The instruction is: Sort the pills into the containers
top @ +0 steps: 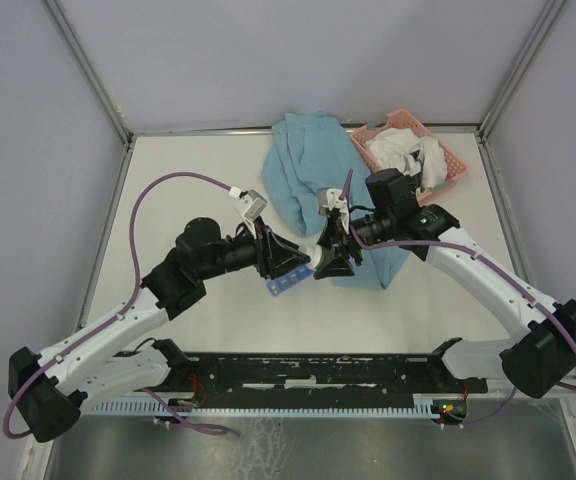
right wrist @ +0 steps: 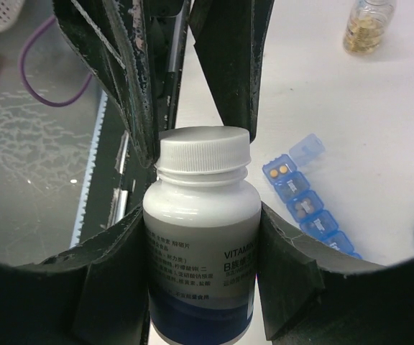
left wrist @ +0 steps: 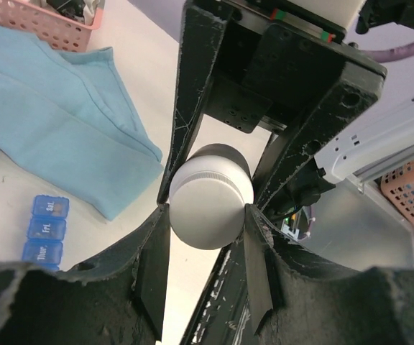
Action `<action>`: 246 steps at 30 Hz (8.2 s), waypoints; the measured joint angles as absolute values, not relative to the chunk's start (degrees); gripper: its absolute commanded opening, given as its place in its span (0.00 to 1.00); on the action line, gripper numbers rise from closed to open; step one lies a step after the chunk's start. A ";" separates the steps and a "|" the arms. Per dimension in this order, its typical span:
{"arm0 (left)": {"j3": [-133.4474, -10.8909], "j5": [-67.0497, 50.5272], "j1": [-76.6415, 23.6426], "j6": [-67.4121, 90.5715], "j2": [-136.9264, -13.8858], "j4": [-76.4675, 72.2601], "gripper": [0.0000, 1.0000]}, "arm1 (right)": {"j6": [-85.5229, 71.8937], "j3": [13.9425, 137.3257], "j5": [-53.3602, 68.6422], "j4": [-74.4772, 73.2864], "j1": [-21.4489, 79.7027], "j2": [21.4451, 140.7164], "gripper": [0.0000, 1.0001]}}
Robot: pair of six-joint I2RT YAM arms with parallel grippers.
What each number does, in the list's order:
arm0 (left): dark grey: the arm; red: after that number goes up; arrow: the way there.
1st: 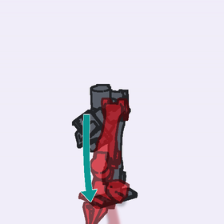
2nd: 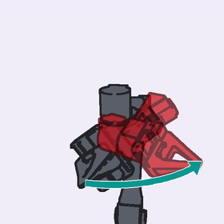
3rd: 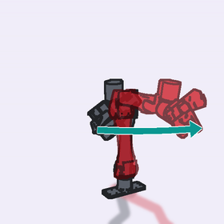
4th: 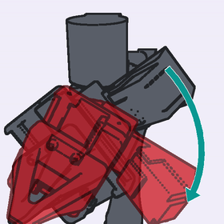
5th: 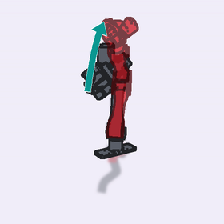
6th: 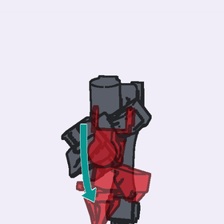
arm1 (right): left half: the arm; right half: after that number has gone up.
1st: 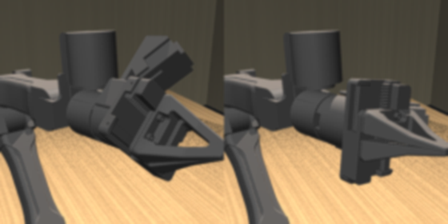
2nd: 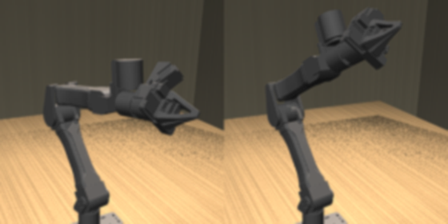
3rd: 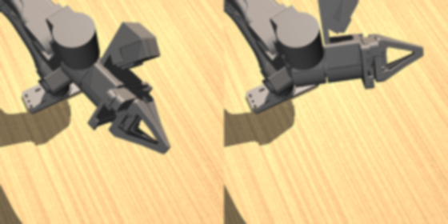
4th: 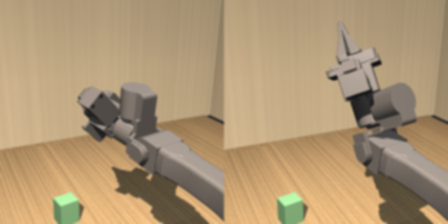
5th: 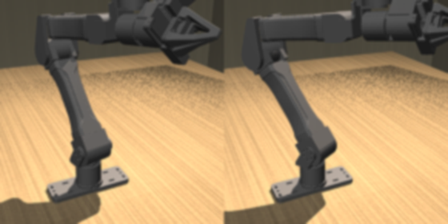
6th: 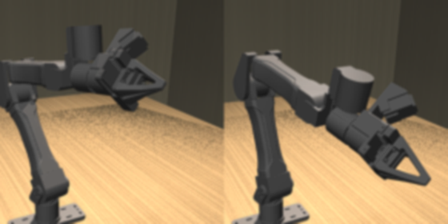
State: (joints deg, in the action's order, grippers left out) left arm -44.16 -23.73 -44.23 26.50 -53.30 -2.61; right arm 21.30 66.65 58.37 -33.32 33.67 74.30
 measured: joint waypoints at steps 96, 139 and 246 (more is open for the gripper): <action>-48.88 15.84 -55.70 54.68 -56.29 2.96 0.54 | 27.40 66.61 49.43 -29.61 33.58 74.08 0.11; -44.75 -24.14 -43.57 23.24 -53.63 -9.04 0.28 | 9.26 63.33 65.39 -19.81 31.97 74.08 0.10; -46.70 -31.62 -42.76 12.97 -59.53 -12.12 0.31 | 9.37 63.48 64.05 -23.81 30.74 74.43 0.09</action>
State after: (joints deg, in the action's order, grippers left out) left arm -46.70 -31.62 -42.76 12.97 -59.53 -12.12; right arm 9.37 63.48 64.05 -23.81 30.74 74.43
